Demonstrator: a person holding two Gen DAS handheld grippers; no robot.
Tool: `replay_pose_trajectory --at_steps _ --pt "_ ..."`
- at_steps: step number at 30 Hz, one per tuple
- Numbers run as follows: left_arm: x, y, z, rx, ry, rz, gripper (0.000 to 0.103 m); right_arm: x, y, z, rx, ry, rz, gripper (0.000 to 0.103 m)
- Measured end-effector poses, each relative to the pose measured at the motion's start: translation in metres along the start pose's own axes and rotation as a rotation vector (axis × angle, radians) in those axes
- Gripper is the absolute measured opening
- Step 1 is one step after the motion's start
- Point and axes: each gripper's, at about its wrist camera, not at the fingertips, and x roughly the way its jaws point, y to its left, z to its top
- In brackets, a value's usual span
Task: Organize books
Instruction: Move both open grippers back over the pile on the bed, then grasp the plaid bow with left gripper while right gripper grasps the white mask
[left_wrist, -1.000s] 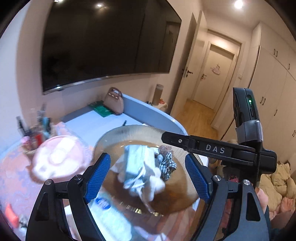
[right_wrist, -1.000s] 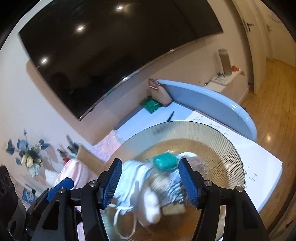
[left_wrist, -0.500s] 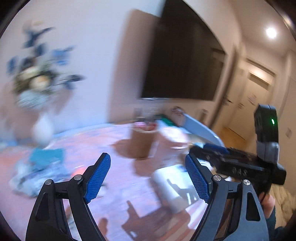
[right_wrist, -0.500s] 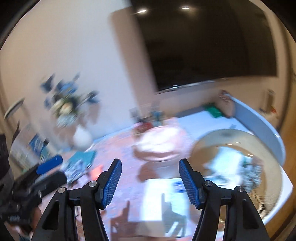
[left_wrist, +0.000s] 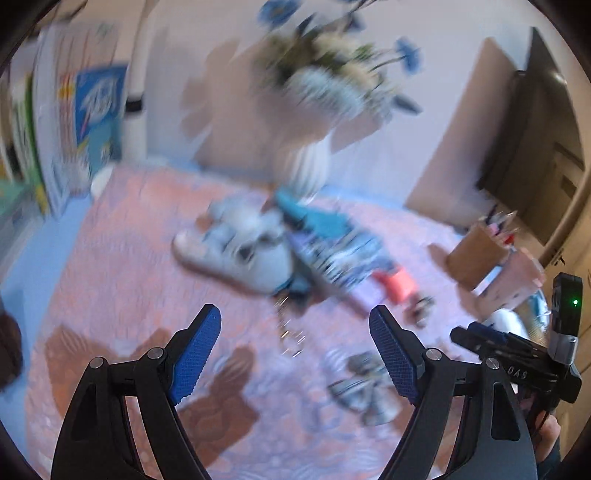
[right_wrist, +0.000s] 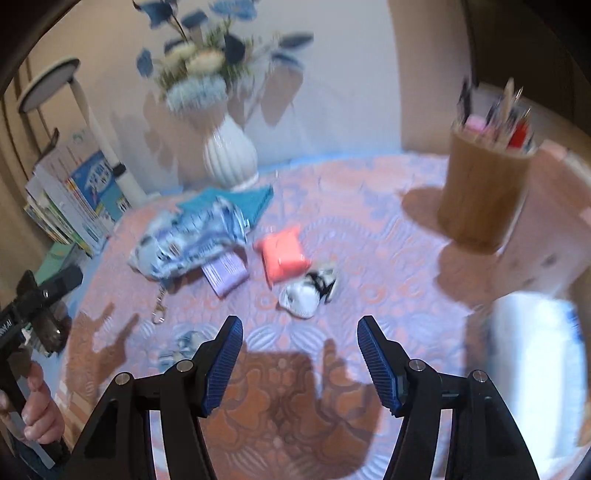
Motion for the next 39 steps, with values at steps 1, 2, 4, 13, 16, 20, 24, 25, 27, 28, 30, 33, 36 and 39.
replay_pose_trajectory --at_steps 1,2,4,13,16,20,24,25,27,28,30,33,36,39 --pt "0.003 0.003 -0.004 -0.009 0.01 0.0 0.082 0.008 0.0 -0.001 0.002 0.009 -0.009 0.063" --pt "0.013 0.011 -0.01 -0.028 0.031 0.001 0.082 0.016 0.001 -0.002 0.0 0.015 -0.024 0.063" --pt "0.023 0.019 -0.018 -0.048 0.051 0.004 0.082 0.028 0.003 -0.006 -0.01 0.019 -0.047 0.063" --pt "0.035 0.017 -0.035 -0.029 0.063 0.039 0.082 0.045 -0.005 -0.013 0.007 0.029 -0.084 0.063" --pt "0.036 0.009 -0.033 0.019 0.053 0.059 0.082 0.045 -0.006 -0.013 0.006 0.027 -0.077 0.067" --pt "0.033 -0.003 -0.034 0.084 0.041 0.08 0.082 0.045 -0.009 -0.013 0.021 0.026 -0.064 0.072" --pt "0.027 -0.018 -0.031 0.139 0.082 0.036 0.082 0.045 -0.012 -0.01 0.052 0.057 -0.056 0.072" --pt "0.025 -0.022 -0.031 0.146 0.087 0.022 0.082 0.044 -0.011 -0.008 0.058 0.073 -0.051 0.072" --pt "0.022 -0.035 -0.03 0.173 0.105 -0.023 0.082 0.045 -0.01 -0.001 0.068 0.104 -0.032 0.072" --pt "0.023 -0.04 -0.03 0.183 0.112 -0.039 0.082 0.046 -0.009 0.003 0.073 0.109 -0.025 0.072" --pt "0.029 -0.049 -0.032 0.204 0.135 -0.08 0.082 0.05 -0.007 0.011 0.08 0.108 -0.025 0.072" --pt "0.046 -0.059 -0.039 0.243 0.187 -0.085 0.082 0.06 -0.006 0.019 0.085 0.099 -0.04 0.072" --pt "0.058 -0.064 -0.045 0.255 0.223 -0.099 0.082 0.07 -0.007 0.02 0.104 0.078 -0.039 0.072" --pt "0.057 -0.07 -0.048 0.284 0.213 -0.101 0.082 0.072 -0.003 0.019 0.081 0.043 -0.06 0.072"
